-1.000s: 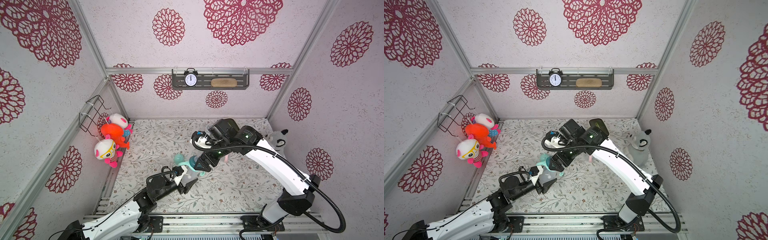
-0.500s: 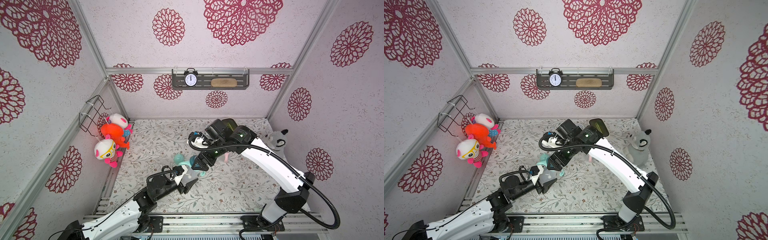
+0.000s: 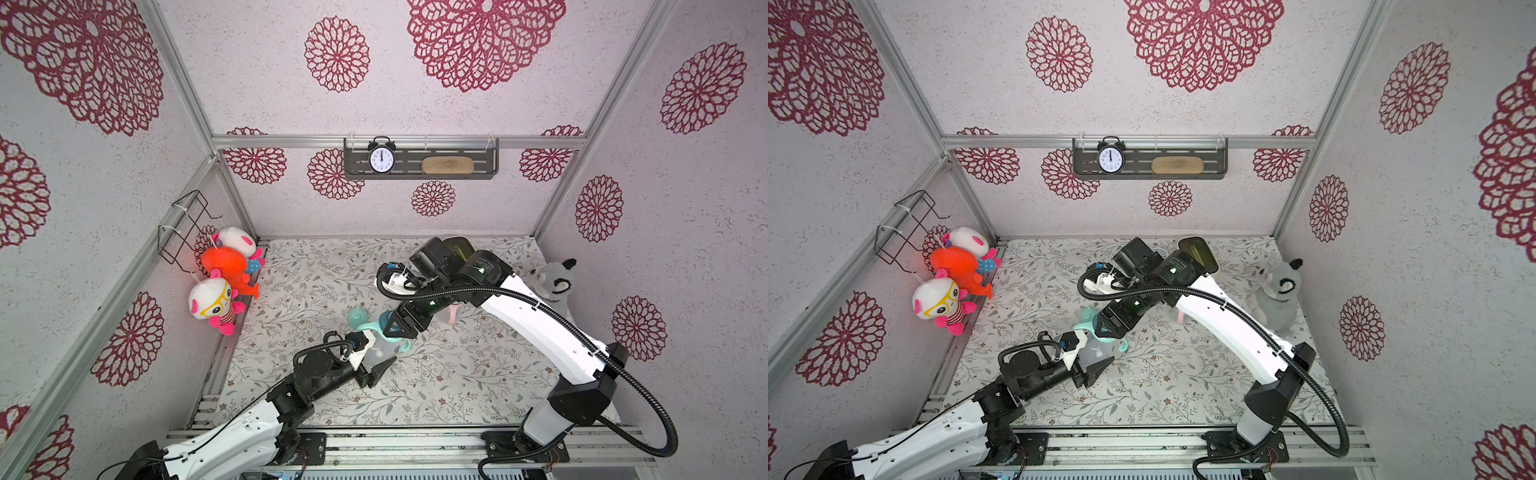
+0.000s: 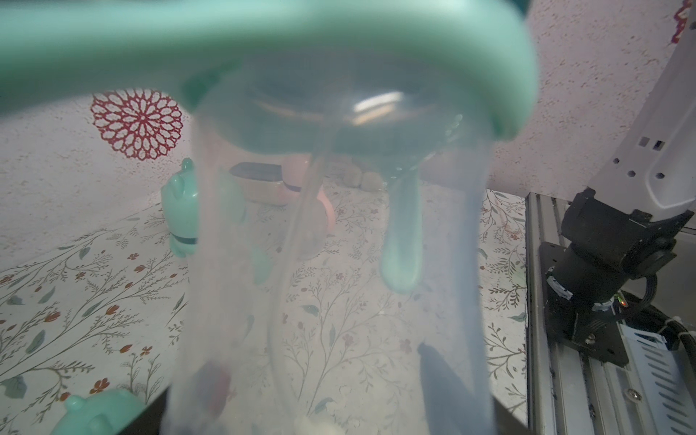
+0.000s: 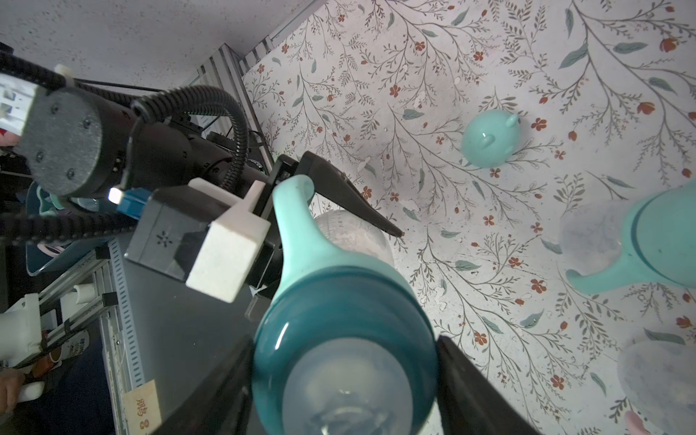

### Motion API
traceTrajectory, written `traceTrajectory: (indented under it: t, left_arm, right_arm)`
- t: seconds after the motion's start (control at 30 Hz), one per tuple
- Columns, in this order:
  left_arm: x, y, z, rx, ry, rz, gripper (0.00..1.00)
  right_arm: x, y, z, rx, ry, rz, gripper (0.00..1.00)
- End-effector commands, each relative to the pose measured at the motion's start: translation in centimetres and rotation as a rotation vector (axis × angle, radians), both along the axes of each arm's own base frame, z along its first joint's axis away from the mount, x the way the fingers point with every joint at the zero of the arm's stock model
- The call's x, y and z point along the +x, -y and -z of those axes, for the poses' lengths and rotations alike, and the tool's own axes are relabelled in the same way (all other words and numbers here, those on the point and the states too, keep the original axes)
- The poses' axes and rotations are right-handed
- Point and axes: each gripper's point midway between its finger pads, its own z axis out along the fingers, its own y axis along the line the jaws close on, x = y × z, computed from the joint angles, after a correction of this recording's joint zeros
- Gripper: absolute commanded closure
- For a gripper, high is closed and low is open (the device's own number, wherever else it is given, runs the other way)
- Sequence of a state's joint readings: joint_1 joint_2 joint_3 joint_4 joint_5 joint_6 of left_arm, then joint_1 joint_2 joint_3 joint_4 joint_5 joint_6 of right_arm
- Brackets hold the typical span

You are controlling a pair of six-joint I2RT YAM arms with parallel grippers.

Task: Assemble the baby bottles
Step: Screw the nipple onto the baby bottle.

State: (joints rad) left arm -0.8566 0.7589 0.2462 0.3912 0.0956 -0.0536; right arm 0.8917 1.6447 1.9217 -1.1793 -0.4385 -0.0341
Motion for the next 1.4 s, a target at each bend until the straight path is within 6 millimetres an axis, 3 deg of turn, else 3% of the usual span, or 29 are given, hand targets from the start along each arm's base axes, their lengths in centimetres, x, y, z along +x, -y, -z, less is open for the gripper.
traceTrajectory:
  t: [0.0,0.07,0.17,0.3,0.53,0.6,0.77,0.9,1.0,1.1,1.2,1.37]
  left_arm:
    - [1.1,-0.3,-2.7,-0.049,0.05,-0.056,1.0]
    - [2.0,-1.0,-2.6,-0.04,0.056,-0.124,1.0]
    - [2.8,-1.6,-2.4,-0.027,0.073,-0.179,1.0]
    - [3.3,-1.9,-2.3,-0.007,0.092,-0.221,1.0]
    - [4.0,-1.3,-1.4,0.054,0.075,-0.245,1.0]
    - [4.1,-1.1,-1.1,0.065,0.067,-0.248,1.0]
    - [4.1,-1.0,-0.5,0.069,0.052,-0.248,1.0]
    - [3.3,-0.9,-0.4,0.068,0.058,-0.206,1.0]
    - [2.0,-0.3,-0.6,0.057,0.05,-0.123,1.0]
    - [1.0,-0.1,-1.0,0.024,0.036,-0.063,1.0]
    - [-0.1,0.1,-1.4,-0.005,0.013,-0.009,1.0]
    - [-1.3,0.3,-1.7,-0.029,-0.027,0.058,1.0]
  right_arm:
    - [-0.5,-0.5,-0.4,0.026,-0.024,-0.003,0.4]
    - [-0.1,-1.0,-0.9,0.059,-0.062,0.06,0.47]
    - [0.2,-2.2,-1.6,0.116,-0.196,0.205,0.65]
    - [1.2,-2.6,-1.3,0.114,-0.354,0.444,0.84]
    - [3.0,-1.0,0.5,-0.056,-0.447,0.772,0.85]
    - [3.2,-0.8,0.7,-0.067,-0.467,0.823,0.78]
    - [3.2,-1.2,-0.2,-0.024,-0.414,0.782,0.31]
    - [3.1,-0.6,-2.4,0.008,-0.217,0.638,0.01]
    - [3.2,0.3,-4.3,0.05,-0.038,0.503,0.01]
    - [1.8,0.2,-5.9,0.139,0.063,0.322,0.03]
    - [0.9,1.2,-6.2,0.173,0.15,0.188,0.08]
    - [-0.2,2.5,-5.7,0.185,0.097,0.049,0.11]
